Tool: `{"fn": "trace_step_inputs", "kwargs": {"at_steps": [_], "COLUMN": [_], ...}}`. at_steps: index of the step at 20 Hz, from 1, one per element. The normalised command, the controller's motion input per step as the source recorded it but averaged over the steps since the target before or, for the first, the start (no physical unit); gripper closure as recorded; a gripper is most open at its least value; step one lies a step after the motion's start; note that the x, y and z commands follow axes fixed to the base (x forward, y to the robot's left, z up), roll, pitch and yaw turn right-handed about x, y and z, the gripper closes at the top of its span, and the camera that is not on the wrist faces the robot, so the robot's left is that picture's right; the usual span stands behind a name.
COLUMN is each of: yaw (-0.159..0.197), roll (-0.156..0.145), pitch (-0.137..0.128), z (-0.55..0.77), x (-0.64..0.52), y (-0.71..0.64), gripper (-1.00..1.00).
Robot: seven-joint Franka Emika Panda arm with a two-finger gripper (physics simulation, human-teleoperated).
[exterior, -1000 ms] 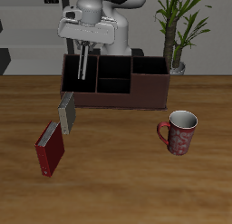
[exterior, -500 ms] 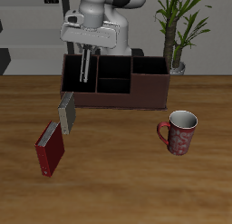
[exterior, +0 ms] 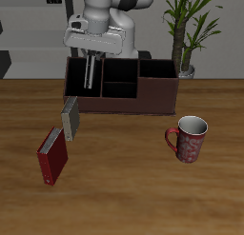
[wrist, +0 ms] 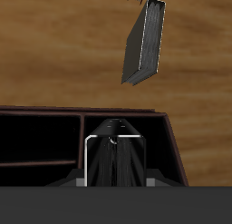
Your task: Place the striped book into the back desk caddy's left compartment
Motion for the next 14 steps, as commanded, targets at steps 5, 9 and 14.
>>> {"fn": "trace_step_inputs", "kwargs": {"at_steps": [5,9,14], "yaw": [-0.021,-0.017,-0.021], "roll": [0.005,-0.013,-0.014], "pitch": [0.02,0.016,0.024], "z": [-0.14,-0.1,-0.17], "x": [-0.07,-0.03,0.06], "y": [0.03,-0.04,-0.09], "gripper": [1.0,1.0,1.0]}}
